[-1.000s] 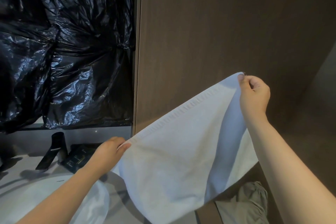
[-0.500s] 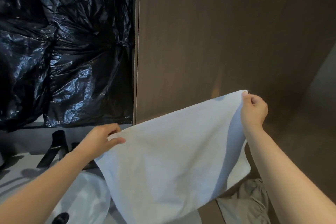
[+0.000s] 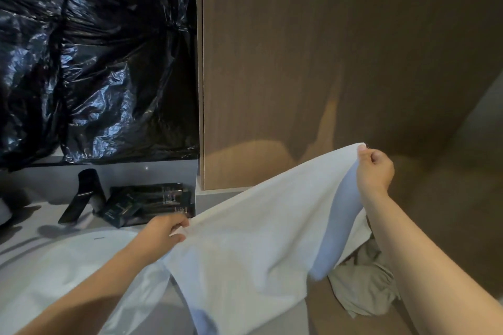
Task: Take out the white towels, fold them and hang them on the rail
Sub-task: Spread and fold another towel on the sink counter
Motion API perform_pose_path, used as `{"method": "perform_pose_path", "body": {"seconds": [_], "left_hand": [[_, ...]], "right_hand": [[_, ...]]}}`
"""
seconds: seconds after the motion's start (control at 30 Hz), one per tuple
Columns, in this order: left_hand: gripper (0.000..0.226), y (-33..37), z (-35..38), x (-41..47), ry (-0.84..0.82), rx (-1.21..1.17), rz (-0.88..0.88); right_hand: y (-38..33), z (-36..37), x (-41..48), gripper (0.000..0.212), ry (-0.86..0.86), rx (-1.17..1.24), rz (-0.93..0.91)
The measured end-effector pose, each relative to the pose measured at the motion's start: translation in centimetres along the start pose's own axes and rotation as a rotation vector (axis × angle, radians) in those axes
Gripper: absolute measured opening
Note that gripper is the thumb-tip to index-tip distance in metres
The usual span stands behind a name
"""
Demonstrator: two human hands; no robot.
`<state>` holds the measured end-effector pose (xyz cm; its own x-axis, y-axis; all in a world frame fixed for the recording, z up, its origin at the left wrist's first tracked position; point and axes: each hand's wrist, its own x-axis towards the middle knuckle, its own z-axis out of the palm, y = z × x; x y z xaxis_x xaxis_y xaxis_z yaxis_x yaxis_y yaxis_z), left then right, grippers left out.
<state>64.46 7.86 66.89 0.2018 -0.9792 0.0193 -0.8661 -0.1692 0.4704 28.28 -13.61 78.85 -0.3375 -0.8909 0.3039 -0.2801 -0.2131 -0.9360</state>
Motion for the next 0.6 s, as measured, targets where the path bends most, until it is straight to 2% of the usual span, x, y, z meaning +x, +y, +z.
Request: {"method": "perform_pose_path", "body": {"seconds": [0.2,0.4,0.6], "left_hand": [[0.006,-0.8,2.3,-1.1,-0.051,0.031,-0.042],[0.017,-0.5,2.1,-1.1,0.002,0.003,-0.103],[0.008,-0.4,1.0,0.4,0.133,-0.101,-0.162]], "right_hand": [[-0.2,0.9,-0.2,0.027,-0.018,0.006,0.000],[-1.6,1.1,0.7,0.028,-0.019,0.009,-0.053],[-3.6,1.2,1.8,0.032,0.001,0.039,-0.087]]}}
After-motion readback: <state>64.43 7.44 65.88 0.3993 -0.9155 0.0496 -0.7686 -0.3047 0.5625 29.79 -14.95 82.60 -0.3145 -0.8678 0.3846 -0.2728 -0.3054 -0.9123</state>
